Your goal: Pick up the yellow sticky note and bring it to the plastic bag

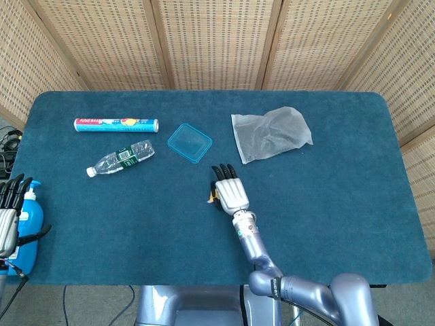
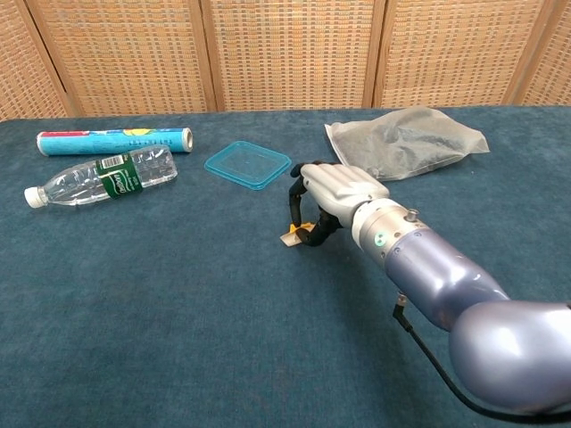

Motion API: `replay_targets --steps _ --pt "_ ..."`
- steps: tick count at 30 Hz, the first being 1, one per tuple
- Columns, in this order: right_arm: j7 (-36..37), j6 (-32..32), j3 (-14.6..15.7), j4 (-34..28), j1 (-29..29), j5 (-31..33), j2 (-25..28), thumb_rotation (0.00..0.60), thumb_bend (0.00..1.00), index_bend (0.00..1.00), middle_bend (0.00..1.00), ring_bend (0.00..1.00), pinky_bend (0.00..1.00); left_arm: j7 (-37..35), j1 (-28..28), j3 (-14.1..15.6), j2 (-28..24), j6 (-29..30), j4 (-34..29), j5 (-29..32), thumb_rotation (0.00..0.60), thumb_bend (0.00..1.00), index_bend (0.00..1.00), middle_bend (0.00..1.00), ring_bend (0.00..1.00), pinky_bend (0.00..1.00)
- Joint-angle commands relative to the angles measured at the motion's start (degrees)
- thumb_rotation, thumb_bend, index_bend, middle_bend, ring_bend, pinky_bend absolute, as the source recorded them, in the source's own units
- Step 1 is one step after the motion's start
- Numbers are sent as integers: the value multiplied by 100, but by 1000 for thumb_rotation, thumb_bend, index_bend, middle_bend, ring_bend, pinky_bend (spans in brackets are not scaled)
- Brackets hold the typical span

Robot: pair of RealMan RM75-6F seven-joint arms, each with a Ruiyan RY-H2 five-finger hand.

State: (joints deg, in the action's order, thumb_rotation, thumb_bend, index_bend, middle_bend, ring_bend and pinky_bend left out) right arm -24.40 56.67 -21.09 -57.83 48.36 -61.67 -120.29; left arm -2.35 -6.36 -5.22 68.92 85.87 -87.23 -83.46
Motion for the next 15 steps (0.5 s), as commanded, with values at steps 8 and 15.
replay_targets --steps 8,15 --pt "-18 -84 -171 157 207 69 0 600 552 707 179 0 0 -39 -4 -27 2 -14 30 50 600 174 0 0 0 0" --pt "-99 -233 -378 468 500 164 -1 600 553 709 181 0 0 -93 -20 -49 -1 -75 72 115 600 174 0 0 0 0"
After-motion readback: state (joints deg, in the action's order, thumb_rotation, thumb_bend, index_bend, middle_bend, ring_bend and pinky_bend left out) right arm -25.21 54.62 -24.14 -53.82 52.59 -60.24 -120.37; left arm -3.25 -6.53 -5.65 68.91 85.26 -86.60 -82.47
